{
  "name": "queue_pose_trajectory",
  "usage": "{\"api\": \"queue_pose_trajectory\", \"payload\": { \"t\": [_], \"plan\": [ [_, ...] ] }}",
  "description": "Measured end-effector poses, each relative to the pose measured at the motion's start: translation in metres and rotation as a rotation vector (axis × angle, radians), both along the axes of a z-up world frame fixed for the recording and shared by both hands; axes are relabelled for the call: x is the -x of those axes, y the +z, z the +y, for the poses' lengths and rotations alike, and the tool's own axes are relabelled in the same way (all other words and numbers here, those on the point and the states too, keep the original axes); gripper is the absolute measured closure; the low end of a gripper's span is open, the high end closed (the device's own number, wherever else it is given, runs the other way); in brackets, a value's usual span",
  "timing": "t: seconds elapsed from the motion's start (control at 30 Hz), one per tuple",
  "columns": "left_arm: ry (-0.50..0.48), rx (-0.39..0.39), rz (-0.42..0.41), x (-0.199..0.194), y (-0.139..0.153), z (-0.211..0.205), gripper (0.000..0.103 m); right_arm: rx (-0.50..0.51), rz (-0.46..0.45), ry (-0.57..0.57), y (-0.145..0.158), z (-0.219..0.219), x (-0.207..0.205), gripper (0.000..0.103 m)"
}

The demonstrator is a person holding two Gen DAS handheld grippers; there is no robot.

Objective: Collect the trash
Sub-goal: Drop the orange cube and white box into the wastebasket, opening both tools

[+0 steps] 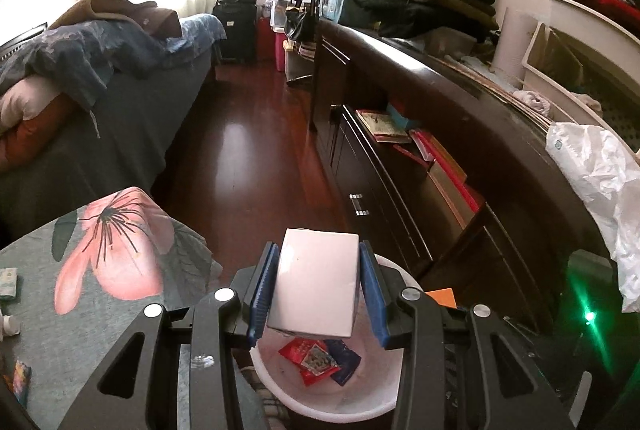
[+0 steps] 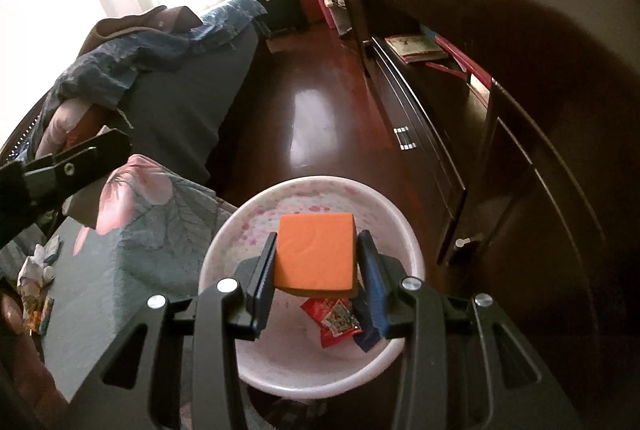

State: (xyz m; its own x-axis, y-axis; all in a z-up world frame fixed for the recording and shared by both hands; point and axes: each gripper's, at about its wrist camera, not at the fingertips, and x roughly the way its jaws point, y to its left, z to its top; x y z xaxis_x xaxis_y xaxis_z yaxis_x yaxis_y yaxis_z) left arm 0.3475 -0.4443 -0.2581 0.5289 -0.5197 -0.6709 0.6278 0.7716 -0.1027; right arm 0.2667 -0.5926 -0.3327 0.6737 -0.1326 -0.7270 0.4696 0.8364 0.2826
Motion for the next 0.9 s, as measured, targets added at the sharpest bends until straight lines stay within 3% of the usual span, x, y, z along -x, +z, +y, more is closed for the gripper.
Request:
{"api": "queue_pose_trajectory", "payload": {
  "t": [0.17, 0.33, 0.77, 0.9],
  "plan": [
    [-0.003, 0.011, 0.006, -0.005, 0.000, -0.001, 0.059, 0.015, 0.003, -0.011, -0.003, -0.002, -0.006, 0.061],
    [0.007, 0.047, -0.026, -0.004, 0.010, 0.004, 0.025, 0.023, 0.001, -0.018, -0.003, -0.001, -0.009, 0.052],
    [0.028, 0.093, -0.036, 0.001, 0.027, 0.032, 0.019, 0.045, 0.015, -0.008, 0.011, 0.019, 0.006, 0.044],
    [0.060, 0.097, -0.052, 0.008, 0.035, 0.053, 0.016, 0.056, 0.011, 0.011, 0.024, 0.037, 0.016, 0.032]
  ]
}}
